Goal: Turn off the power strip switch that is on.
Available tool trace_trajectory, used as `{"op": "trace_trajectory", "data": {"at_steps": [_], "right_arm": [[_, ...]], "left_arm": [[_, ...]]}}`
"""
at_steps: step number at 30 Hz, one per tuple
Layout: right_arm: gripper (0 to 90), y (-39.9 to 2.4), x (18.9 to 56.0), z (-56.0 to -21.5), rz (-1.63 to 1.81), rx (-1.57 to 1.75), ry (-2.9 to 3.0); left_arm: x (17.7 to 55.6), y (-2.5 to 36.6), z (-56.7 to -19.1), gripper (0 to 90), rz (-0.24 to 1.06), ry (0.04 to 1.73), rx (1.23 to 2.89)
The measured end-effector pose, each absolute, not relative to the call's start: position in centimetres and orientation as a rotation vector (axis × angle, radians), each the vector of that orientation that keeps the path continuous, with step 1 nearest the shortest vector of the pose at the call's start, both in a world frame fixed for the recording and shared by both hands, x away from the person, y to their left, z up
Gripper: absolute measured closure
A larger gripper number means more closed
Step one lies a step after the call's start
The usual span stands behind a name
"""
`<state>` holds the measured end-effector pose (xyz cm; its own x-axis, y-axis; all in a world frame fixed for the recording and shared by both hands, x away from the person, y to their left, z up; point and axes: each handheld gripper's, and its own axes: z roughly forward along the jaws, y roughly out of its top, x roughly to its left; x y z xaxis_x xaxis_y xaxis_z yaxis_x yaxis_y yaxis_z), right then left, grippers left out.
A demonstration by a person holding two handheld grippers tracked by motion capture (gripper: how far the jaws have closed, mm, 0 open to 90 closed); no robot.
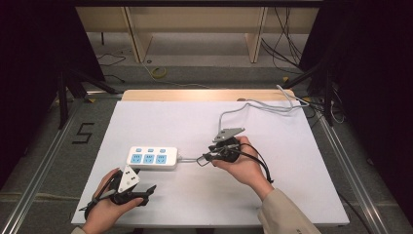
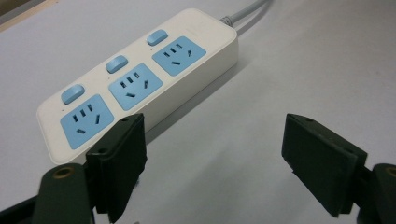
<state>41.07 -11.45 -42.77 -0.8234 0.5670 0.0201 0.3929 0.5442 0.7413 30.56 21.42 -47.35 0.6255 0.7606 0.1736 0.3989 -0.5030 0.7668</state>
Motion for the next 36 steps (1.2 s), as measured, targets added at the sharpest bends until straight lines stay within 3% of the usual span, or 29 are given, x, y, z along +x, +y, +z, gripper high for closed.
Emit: {"op": "trace_trajectory", "data": {"at_steps": [17, 36], "right_arm": [[55.8, -18.1, 38.7, -43.4, 1.153, 0.898, 2.461], [45.7, -26.1, 35.4, -46.5, 1.144, 1.046, 2.281]], "left_arm": [[30.6, 21.5, -47.4, 22.1, 0.664, 0.917, 2.132], [30.6, 21.5, -47.4, 22.0, 0.668, 0.922, 2.138]]}}
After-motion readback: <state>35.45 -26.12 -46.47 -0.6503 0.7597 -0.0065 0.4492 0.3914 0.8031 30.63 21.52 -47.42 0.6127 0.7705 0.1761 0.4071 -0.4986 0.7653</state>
